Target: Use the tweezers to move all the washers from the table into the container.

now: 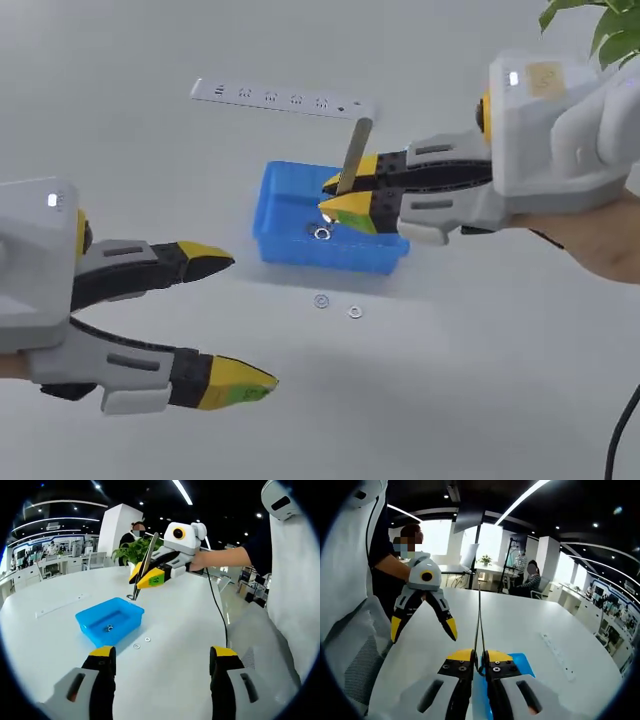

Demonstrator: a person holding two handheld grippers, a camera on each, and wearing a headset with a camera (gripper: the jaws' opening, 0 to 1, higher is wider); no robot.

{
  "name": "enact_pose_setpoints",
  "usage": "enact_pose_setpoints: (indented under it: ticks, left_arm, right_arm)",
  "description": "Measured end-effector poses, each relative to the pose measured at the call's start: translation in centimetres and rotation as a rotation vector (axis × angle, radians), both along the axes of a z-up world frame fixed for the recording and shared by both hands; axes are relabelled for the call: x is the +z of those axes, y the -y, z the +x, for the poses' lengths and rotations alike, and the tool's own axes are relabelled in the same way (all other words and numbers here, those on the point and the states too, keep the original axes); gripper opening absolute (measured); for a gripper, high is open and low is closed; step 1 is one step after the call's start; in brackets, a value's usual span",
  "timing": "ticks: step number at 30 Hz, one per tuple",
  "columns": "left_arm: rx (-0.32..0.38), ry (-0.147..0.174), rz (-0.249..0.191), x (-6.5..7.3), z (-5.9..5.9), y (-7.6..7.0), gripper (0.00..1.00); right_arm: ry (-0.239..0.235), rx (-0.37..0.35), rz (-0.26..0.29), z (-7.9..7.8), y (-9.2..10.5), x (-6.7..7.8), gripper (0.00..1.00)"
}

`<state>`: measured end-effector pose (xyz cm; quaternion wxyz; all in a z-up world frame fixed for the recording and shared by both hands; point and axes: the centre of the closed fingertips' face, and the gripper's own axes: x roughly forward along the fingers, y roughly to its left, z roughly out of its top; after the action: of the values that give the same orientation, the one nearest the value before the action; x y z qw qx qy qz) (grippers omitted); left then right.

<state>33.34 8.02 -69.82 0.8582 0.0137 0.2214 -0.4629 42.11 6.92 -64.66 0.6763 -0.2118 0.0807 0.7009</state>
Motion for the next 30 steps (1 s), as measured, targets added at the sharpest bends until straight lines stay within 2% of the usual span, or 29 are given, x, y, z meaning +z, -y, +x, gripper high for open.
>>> enact_pose_setpoints:
  ticks: [2,4,8,10,11,13,15,17,20,30]
  left_arm:
    - [0.005,0.007,0.002,-0.1,0.1,-0.1,0.84]
    - [0.023,0.01,-0.005,0.0,0.3,-0.3,0.85]
    - [0.057,0.016,-0.007,0.0,0.7,-0.7,0.92]
    - [0.054,-0.002,-0.009,-0.3,0.3,-0.6,0.95]
    - [0.031,-0.017,-0.007,-0.6,-0.4,-0.3,0.98]
    - [0.02,-0.03,0.02,-1.2,-1.0,-0.6,0.99]
    - [0.035,-0.032,0.027,-1.5,-1.1,-1.0,0.99]
    - [0.079,-0.018,0.024,-1.6,-0.6,-1.6,0.99]
    - [0.105,-0.013,0.019,-1.4,-0.1,-1.8,0.99]
    - [0.141,-0.001,0.027,-1.4,1.0,-2.4,0.99]
  right_arm:
    - [0.019,-0.001,-0.017,0.8,0.1,-0.2,0.09]
    - [0.014,-0.014,-0.014,2.6,0.3,-0.4,0.09]
    - [-0.002,-0.053,-0.017,4.4,0.5,-0.9,0.09]
    - [-0.009,-0.084,-0.011,5.3,0.5,-1.2,0.09]
    - [-0.027,-0.108,0.009,5.8,0.4,-1.3,0.09]
    - [-0.051,-0.133,0.024,6.4,0.3,-1.7,0.09]
    - [-0.057,-0.141,0.019,6.7,0.3,-2.4,0.09]
    - [-0.083,-0.156,0.017,7.0,0.2,-3.3,0.09]
    - [-0.121,-0.193,0.03,7.6,-0.1,-4.4,0.09]
    - [-0.138,-0.182,-0.045,7.4,-0.7,-8.6,0.09]
